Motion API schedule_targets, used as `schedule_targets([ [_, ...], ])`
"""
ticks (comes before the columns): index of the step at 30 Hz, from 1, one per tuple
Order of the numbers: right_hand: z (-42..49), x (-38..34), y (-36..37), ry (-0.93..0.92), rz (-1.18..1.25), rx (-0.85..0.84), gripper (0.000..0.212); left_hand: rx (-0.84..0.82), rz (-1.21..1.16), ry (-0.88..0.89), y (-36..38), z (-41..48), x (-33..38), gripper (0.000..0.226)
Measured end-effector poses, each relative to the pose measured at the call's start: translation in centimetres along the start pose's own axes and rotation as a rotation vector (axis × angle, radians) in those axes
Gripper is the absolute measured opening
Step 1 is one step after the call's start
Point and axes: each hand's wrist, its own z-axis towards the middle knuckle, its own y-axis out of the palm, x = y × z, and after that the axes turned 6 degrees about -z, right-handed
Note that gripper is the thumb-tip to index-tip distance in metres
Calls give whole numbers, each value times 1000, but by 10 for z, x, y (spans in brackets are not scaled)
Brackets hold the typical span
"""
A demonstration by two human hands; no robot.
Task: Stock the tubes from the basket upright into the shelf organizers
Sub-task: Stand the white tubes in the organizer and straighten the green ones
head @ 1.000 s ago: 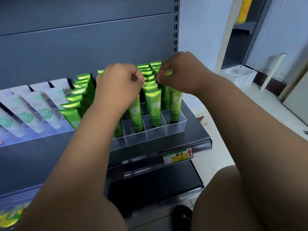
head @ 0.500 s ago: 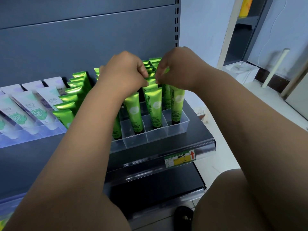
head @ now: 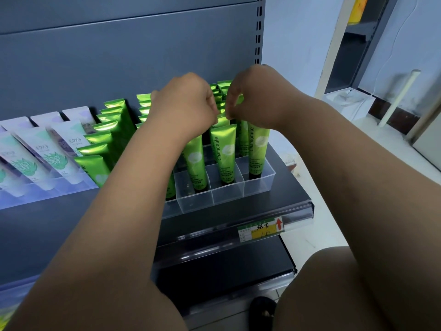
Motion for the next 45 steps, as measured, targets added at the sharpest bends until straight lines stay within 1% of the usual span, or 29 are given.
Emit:
schedule_targets([
  [5, -2, 2, -1, 11, 40, 33, 11, -33, -63, 0, 1, -1, -3, 17],
  [9, -2, -1, -7, 34, 70, 79, 12, -33, -89, 7, 1, -4, -4, 16],
  [12, -3, -4, -7, 24, 75, 25, 12, -51, -119, -7, 2, -4, -5, 16],
  [19, -1, -6, -1, -57, -95, -51, 22, -85, -128, -2, 0, -5, -7, 19],
  [26, 0, -4, 0, -19, -131, -87, 25, -110, -151, 2, 0, -4, -5, 24],
  [29, 0, -4, 0, -22, -141, -95, 26, -97, -171, -5, 1, -3, -7, 22],
  [33, 1, -5, 0, -3, -93, -66, 27, -75, -237, -12, 1, -2, -12, 17],
  [36, 2, -3, 3, 5, -53, -21, 32, -67, -283, 2, -2, -1, -13, 12],
  [39, 0, 0, 2, -8, 27, 70, 23, -8, -363, 28, -7, 1, -15, 8],
  [42, -3, 3, -1, 5, 39, 181, 21, 53, -389, 44, -8, 4, -21, 9],
  [45, 0, 6, 2, 29, 12, 169, 18, 37, -332, 30, -6, 5, -23, 7],
])
